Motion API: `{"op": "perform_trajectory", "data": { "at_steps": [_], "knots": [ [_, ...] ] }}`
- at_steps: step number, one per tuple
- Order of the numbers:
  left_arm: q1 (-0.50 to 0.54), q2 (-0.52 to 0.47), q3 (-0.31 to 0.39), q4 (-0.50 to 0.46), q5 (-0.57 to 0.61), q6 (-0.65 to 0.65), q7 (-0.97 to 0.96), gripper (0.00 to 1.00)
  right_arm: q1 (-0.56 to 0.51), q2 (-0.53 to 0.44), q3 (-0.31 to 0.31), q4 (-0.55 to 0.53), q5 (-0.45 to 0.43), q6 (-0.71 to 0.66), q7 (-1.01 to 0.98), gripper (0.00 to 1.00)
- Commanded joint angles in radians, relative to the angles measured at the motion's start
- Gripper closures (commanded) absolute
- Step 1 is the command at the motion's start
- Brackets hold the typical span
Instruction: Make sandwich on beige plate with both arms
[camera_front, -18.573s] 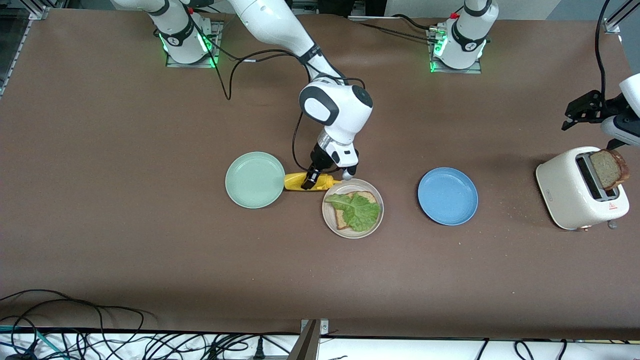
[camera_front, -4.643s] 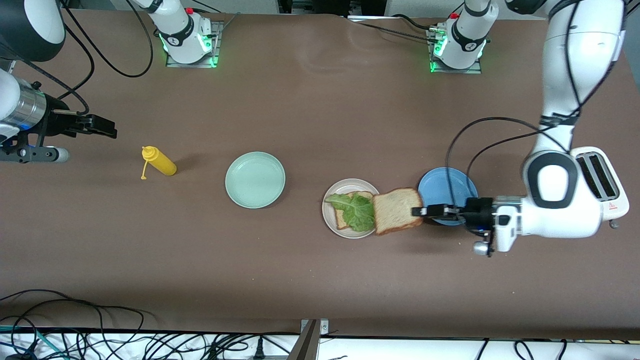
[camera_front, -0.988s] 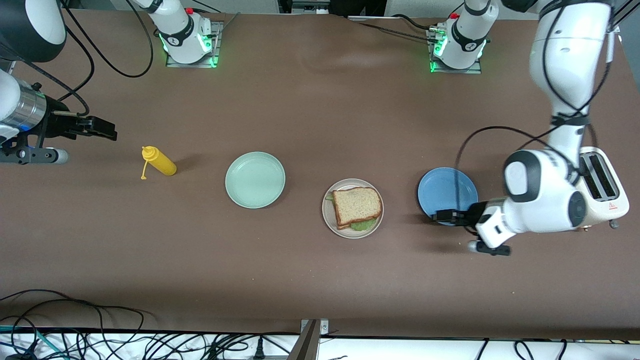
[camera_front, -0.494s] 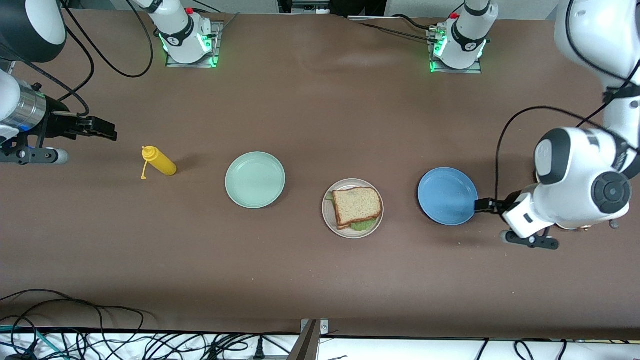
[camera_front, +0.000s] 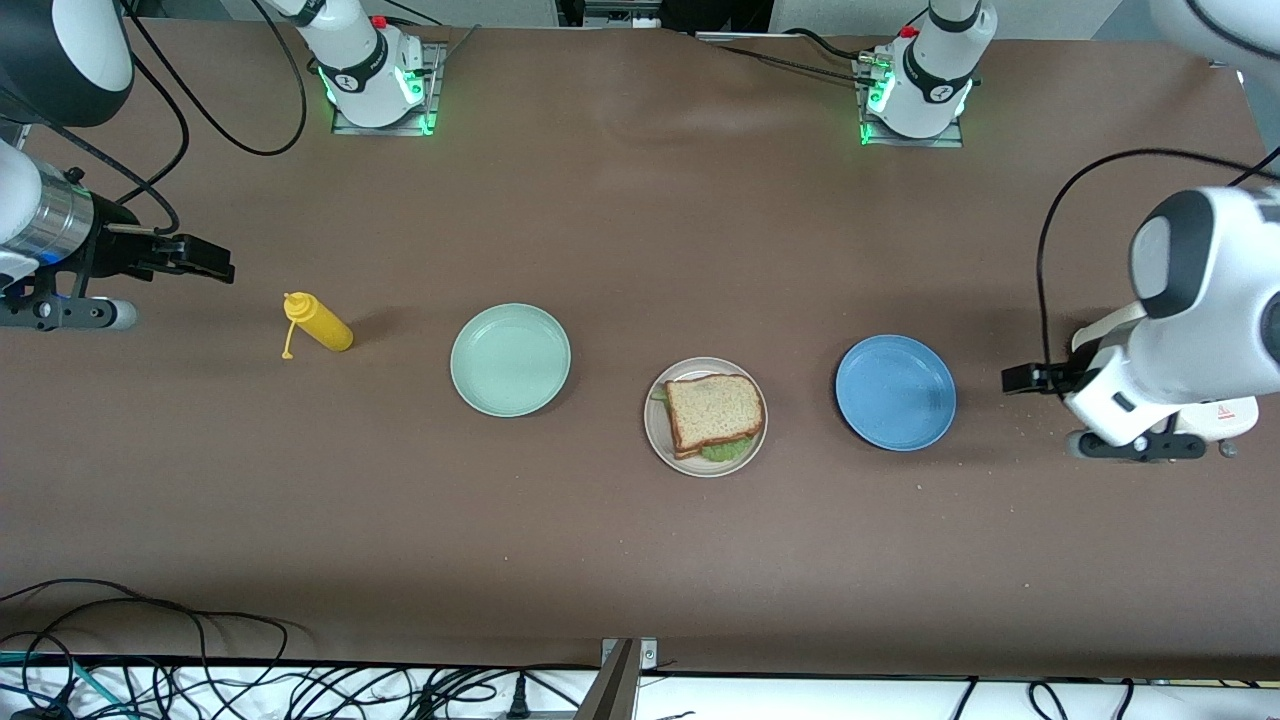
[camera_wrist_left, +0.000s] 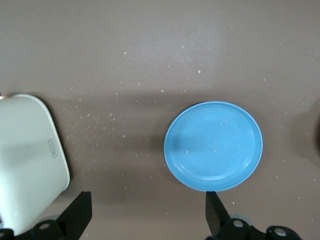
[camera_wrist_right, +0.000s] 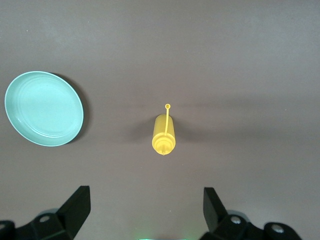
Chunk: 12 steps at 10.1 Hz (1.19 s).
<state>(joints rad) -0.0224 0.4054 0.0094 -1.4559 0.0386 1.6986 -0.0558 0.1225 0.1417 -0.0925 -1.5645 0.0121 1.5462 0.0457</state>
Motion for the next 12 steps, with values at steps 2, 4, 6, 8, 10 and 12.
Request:
{"op": "perform_trajectory", "data": {
  "at_steps": [2,4,6,8,10,12],
  "knots": [
    [0.041,-0.059,-0.014,-0.015,0.027,-0.063,-0.071,0.0,-0.009,0.001,0.01,0.004,0.003,0.003,0.014,0.0],
    [0.038,-0.074,-0.014,-0.02,0.033,-0.108,-0.078,0.0,-0.009,0.001,0.01,0.004,0.005,0.003,0.014,0.0],
    [0.041,-0.191,-0.014,-0.134,0.032,-0.013,-0.076,0.0,-0.009,0.001,0.01,0.004,0.005,0.003,0.014,0.0],
    [0.036,-0.313,-0.014,-0.251,0.032,0.052,-0.07,0.0,-0.009,0.001,0.01,0.004,0.005,0.003,0.014,0.0],
    [0.038,-0.376,-0.014,-0.27,0.021,0.05,-0.068,0.0,-0.009,0.001,0.01,0.004,0.005,0.003,0.014,0.0],
    [0.048,-0.419,-0.014,-0.285,-0.002,0.055,-0.068,0.0,-0.009,0.001,0.01,0.004,0.006,0.003,0.014,0.0]
  ]
}}
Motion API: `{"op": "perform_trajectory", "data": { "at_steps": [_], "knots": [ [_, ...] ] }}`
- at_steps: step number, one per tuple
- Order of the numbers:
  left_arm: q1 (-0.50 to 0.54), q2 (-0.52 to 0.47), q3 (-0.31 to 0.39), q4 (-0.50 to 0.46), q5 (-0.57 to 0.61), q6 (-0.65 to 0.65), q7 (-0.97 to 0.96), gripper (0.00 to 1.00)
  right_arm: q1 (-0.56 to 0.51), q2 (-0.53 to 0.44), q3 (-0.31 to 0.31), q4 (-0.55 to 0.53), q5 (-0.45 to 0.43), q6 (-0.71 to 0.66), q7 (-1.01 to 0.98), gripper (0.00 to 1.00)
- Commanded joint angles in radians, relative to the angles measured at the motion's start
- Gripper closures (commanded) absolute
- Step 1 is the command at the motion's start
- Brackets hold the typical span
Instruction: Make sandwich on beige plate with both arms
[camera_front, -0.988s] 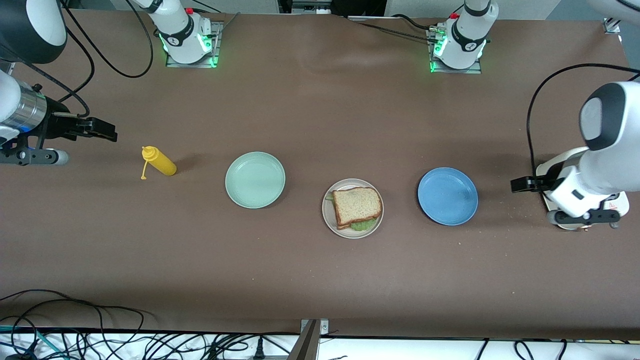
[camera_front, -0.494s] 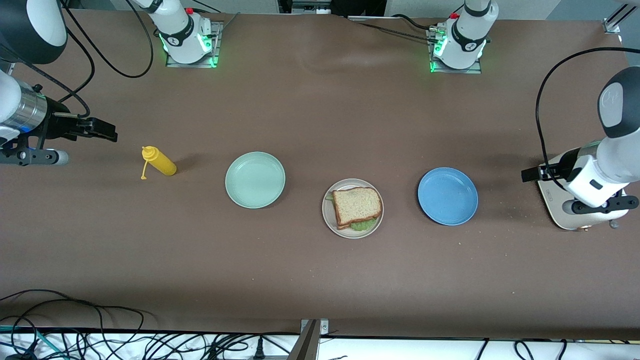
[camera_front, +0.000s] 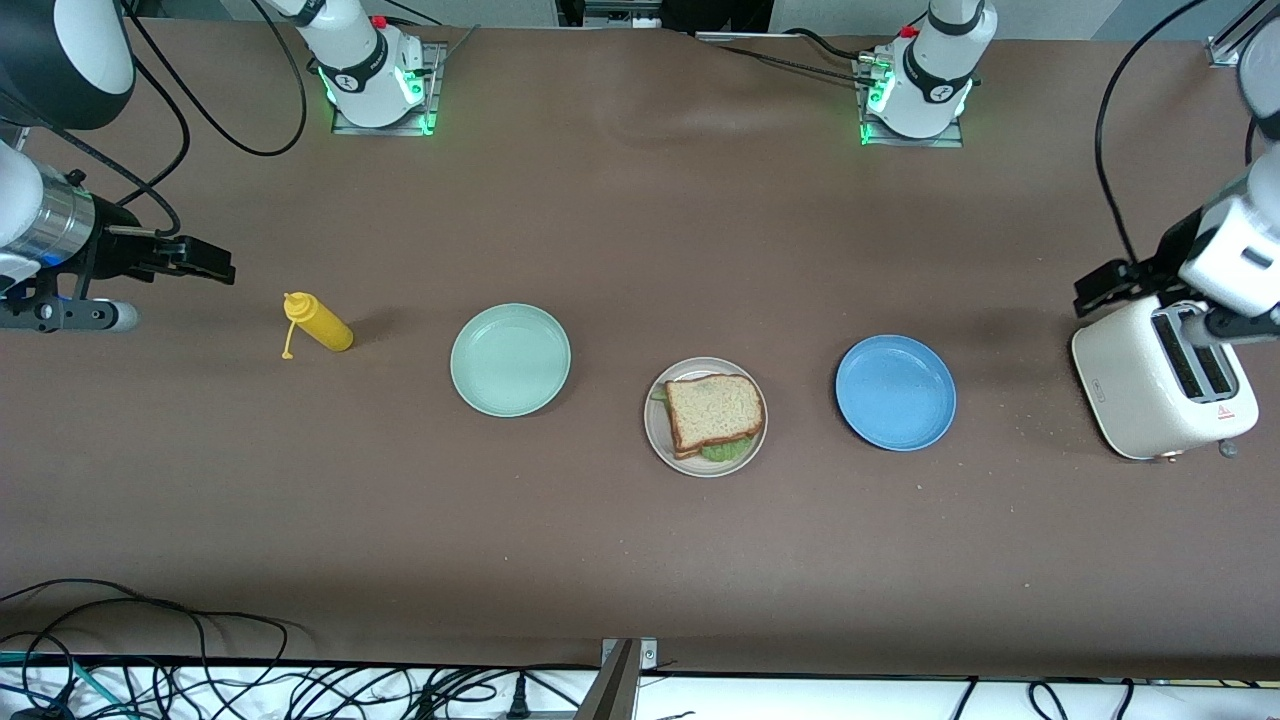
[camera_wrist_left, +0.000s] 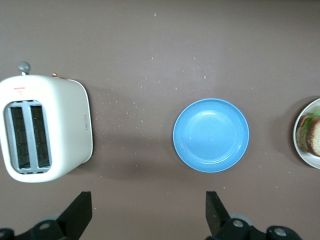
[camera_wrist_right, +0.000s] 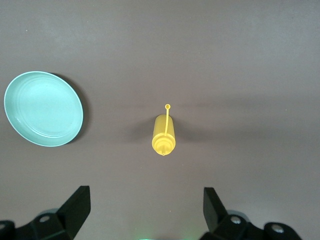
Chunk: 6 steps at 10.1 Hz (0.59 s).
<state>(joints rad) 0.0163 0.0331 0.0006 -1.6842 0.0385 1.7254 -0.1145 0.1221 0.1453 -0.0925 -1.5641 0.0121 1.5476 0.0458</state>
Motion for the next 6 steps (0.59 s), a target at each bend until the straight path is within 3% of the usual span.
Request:
{"op": "perform_trajectory", "data": {
  "at_steps": [1,4,6],
  "knots": [
    [0.019,-0.055,-0.007,-0.049,-0.023,0.026,-0.001,0.0,-0.009,-0.003,0.01,0.004,0.009,0.002,0.014,0.0],
    [0.024,-0.047,-0.005,-0.016,-0.089,0.013,-0.005,0.0,-0.009,-0.003,0.01,0.004,0.009,0.002,0.012,0.0],
    [0.022,-0.024,-0.007,0.03,-0.063,-0.045,-0.004,0.0,-0.009,-0.003,0.01,0.004,0.009,0.002,0.014,0.0]
  ]
}}
